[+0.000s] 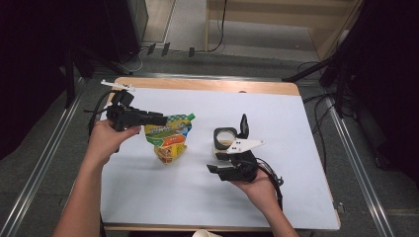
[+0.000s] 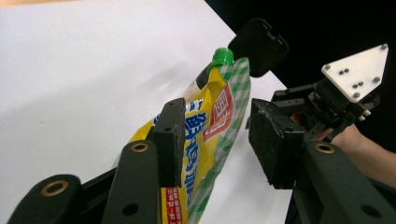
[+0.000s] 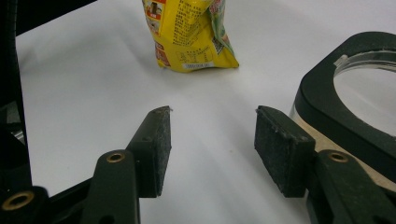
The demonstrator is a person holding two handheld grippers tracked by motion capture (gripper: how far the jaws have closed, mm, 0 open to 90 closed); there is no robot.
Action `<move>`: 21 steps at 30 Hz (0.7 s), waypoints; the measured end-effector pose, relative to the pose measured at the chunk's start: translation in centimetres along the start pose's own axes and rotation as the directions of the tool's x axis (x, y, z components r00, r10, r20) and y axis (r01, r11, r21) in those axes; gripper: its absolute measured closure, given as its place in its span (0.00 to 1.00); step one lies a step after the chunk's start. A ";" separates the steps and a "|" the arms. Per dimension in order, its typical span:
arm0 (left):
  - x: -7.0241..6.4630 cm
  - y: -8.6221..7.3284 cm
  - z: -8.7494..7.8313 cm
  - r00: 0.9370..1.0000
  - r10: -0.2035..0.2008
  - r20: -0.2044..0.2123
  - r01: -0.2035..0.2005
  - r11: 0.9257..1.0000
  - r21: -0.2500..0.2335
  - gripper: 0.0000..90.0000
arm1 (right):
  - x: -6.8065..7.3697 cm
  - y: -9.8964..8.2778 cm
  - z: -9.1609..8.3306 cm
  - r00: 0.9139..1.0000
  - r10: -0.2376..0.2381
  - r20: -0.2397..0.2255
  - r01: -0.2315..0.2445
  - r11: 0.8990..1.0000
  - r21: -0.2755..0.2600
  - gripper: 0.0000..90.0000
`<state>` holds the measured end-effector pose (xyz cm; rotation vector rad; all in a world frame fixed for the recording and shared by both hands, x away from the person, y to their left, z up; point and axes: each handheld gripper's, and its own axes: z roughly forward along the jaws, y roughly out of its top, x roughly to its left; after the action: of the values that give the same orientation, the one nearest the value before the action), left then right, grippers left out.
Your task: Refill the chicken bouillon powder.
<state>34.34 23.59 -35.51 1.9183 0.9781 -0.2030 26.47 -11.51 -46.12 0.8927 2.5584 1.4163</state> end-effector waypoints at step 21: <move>0.8 -0.2 -5.4 0.993 -0.060 -0.103 0.050 0.995 -0.091 0.57 | -0.9 0.6 -1.3 0.999 0.002 -0.047 0.000 1.000 0.030 0.55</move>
<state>33.43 28.45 -33.12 1.8380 1.0932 -0.0893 27.00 -12.71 -45.11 0.8752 2.6203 1.4201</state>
